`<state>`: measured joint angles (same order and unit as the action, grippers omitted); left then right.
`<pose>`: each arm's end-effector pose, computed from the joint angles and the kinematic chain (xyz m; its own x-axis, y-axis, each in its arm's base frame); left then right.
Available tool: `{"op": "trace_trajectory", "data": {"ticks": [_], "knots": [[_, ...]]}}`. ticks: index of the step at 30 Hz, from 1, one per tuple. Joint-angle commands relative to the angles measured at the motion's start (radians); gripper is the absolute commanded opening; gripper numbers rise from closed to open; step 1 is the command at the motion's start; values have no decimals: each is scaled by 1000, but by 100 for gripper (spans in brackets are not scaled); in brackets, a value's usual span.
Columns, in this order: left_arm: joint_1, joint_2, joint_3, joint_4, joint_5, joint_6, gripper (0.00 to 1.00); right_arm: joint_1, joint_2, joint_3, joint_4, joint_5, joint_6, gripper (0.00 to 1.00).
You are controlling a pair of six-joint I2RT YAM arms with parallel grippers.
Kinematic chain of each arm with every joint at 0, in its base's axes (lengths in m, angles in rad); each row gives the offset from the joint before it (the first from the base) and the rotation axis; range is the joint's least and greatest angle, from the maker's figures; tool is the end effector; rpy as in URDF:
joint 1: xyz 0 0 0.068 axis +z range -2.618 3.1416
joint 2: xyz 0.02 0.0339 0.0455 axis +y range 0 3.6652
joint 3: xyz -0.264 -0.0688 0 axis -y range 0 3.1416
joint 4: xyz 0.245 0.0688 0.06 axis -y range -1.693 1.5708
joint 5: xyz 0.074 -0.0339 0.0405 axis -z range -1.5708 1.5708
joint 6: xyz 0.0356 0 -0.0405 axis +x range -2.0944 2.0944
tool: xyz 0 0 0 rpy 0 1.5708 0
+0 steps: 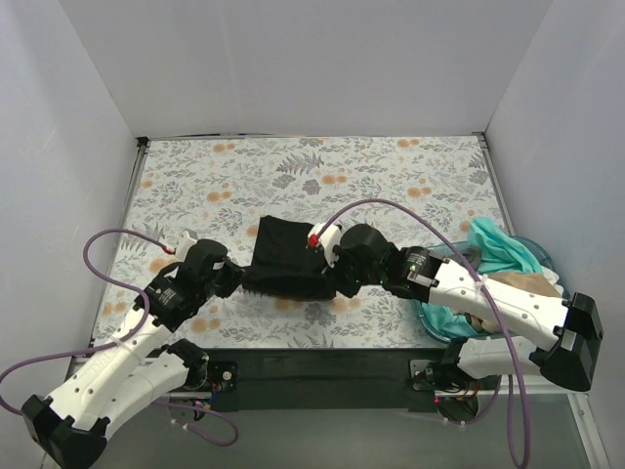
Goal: Fold and stack the t-shirts
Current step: Fold the tshirt
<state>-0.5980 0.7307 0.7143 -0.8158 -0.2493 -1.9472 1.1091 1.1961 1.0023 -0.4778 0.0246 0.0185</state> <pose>0.1226 -0.0729 0.2654 -0.1551 -0.9848 0.0778 -0.7184 0.0584 -0.6932 0.1171 0.2334 0.3027 -0.2935 -0.5484 -0.7830 -0.8812 0.4728 -0.0008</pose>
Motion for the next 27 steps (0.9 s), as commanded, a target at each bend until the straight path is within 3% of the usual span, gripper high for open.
{"op": "trace_trajectory", "data": {"ticks": [1, 19, 27], "knots": [[-2, -5, 48, 27, -120, -24, 0, -101, 34, 73, -30, -71, -15, 18], [27, 314, 214, 217, -318, 182, 0, -344, 229, 251, -38, -207, -87, 19], [173, 455, 241, 377, -148, 284, 0, -437, 345, 347, -28, -253, -117, 20]]}}
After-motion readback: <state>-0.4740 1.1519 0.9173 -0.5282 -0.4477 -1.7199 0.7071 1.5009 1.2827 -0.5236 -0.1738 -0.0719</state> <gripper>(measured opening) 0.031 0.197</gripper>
